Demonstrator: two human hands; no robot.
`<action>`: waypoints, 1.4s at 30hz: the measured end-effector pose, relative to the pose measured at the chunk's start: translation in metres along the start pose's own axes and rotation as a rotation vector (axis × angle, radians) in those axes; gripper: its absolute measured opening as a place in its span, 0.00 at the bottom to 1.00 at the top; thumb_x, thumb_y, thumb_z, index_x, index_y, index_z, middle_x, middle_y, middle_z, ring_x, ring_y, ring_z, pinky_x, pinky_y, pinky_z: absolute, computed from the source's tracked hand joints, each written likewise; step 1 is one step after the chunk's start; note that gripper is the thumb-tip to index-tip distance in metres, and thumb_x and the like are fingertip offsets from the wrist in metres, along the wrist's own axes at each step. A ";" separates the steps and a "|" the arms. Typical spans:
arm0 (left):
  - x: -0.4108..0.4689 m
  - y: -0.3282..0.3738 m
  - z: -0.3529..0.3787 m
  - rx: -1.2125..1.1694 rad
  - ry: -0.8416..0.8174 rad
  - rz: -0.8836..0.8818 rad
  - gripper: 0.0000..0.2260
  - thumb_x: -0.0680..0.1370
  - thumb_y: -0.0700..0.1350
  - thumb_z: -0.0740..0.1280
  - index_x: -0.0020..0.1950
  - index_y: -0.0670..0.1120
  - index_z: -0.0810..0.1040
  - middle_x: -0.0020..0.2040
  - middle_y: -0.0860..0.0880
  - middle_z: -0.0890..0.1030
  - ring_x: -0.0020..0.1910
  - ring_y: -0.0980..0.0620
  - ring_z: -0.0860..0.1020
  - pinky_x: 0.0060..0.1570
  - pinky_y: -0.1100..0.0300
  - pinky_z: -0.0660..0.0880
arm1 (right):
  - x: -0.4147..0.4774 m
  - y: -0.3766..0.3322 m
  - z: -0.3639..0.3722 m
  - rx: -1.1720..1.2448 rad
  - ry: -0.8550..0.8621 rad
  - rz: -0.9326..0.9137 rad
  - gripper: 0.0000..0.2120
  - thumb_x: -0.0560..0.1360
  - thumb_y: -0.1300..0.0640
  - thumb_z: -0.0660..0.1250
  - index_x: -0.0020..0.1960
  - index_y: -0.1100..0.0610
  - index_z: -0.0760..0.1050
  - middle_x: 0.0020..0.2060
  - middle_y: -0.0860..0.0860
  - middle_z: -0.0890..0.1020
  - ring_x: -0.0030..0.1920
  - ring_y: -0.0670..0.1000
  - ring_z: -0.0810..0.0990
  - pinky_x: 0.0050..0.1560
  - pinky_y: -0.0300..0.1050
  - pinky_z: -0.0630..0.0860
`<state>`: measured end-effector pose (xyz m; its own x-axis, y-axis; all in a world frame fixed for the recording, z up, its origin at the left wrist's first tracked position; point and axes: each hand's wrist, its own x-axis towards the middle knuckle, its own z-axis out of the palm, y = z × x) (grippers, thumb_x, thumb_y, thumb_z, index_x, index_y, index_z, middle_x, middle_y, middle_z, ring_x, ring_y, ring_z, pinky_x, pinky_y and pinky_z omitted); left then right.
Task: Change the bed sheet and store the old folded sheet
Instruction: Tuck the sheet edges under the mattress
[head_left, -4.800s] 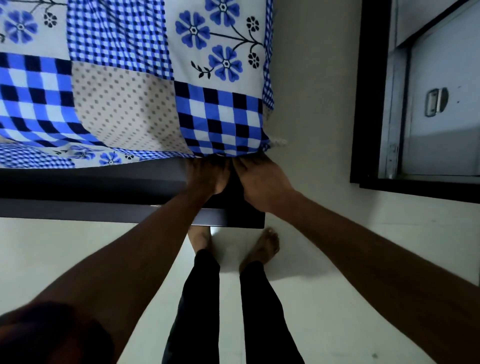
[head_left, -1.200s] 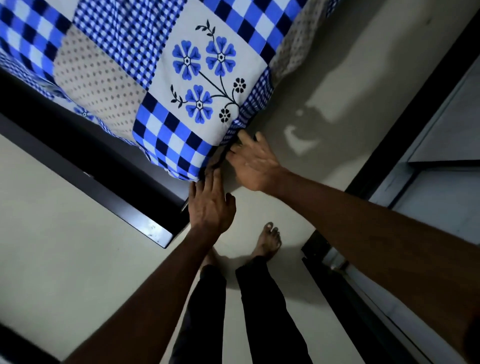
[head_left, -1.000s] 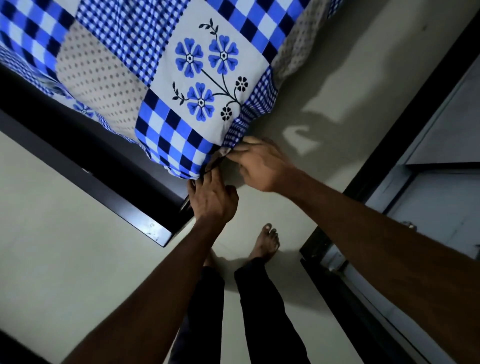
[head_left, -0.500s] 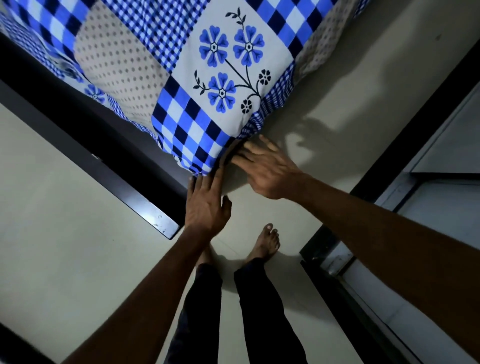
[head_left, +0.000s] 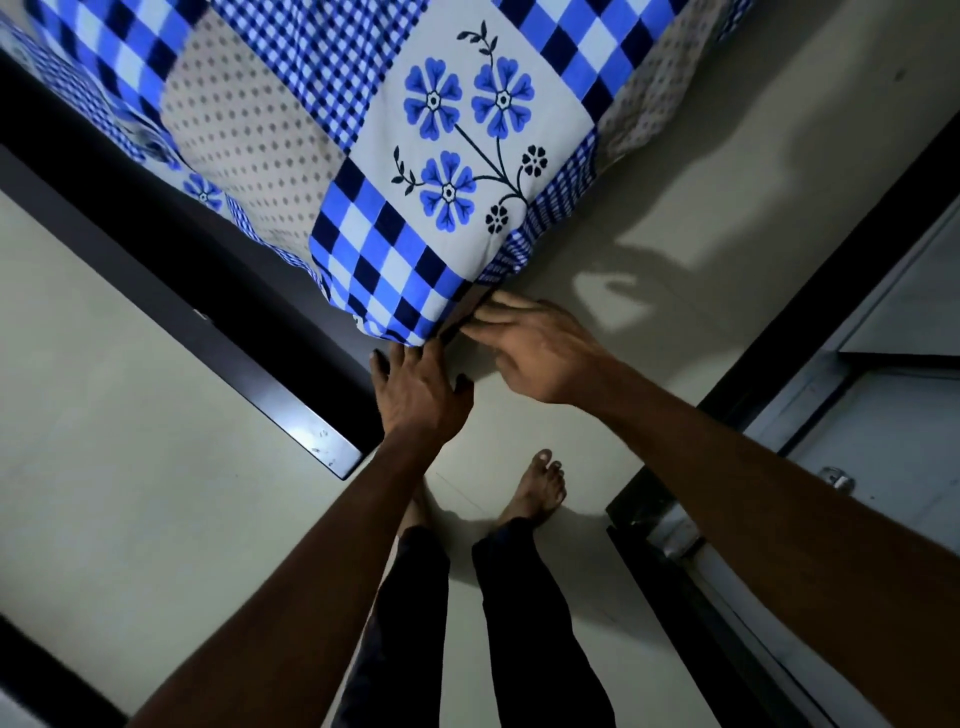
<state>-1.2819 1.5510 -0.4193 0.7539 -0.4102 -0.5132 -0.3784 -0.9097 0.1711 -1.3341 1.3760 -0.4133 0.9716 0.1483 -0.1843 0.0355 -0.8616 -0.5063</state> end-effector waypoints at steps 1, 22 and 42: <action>0.001 -0.001 0.001 -0.004 -0.003 0.002 0.28 0.76 0.55 0.66 0.74 0.46 0.67 0.72 0.42 0.72 0.75 0.41 0.62 0.77 0.40 0.47 | -0.010 0.006 0.001 0.011 0.073 -0.031 0.23 0.73 0.56 0.59 0.63 0.58 0.81 0.64 0.55 0.81 0.68 0.58 0.76 0.66 0.53 0.75; -0.014 0.082 -0.001 -0.201 0.149 0.309 0.43 0.68 0.41 0.65 0.81 0.39 0.52 0.81 0.40 0.54 0.80 0.43 0.54 0.77 0.45 0.57 | 0.004 0.057 -0.023 -0.180 0.076 0.173 0.31 0.64 0.61 0.72 0.68 0.54 0.74 0.69 0.49 0.75 0.74 0.59 0.66 0.62 0.63 0.70; 0.013 0.145 -0.033 -0.067 -0.071 0.165 0.29 0.76 0.53 0.65 0.77 0.48 0.67 0.75 0.42 0.71 0.71 0.39 0.70 0.68 0.47 0.69 | 0.038 0.126 -0.105 1.383 0.567 0.998 0.08 0.83 0.53 0.61 0.60 0.54 0.71 0.38 0.52 0.76 0.30 0.47 0.73 0.22 0.34 0.66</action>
<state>-1.3094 1.4117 -0.3736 0.6440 -0.5507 -0.5310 -0.4556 -0.8337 0.3121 -1.2685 1.2221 -0.3957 0.4658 -0.5433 -0.6984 -0.4659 0.5204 -0.7156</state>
